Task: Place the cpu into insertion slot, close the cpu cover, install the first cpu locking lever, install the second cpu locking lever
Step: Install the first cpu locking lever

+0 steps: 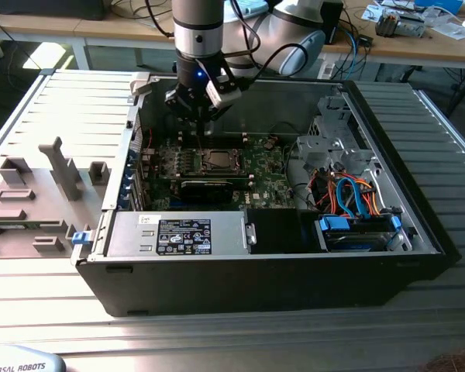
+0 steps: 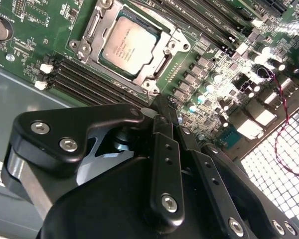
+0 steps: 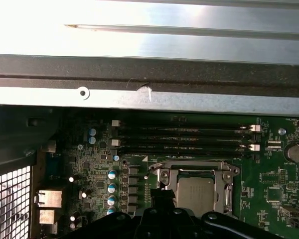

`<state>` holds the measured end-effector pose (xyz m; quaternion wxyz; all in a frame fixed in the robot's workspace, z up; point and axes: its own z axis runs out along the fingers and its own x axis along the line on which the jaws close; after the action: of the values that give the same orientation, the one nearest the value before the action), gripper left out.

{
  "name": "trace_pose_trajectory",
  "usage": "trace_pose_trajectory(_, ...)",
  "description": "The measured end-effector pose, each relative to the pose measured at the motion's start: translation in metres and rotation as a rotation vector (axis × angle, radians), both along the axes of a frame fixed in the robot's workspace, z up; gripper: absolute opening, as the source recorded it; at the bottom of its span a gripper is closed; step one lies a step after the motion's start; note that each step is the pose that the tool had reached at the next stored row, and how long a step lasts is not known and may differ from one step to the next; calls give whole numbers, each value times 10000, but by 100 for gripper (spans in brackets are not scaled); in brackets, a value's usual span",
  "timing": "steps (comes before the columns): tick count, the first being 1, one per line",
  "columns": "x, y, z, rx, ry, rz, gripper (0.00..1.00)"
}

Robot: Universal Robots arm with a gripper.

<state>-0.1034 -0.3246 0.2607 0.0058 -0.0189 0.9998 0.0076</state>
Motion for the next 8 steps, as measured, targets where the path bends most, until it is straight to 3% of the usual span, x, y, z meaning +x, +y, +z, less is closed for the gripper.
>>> trace_pose_trajectory(8, -18, 0, -2, 0, 0, -1, 11)
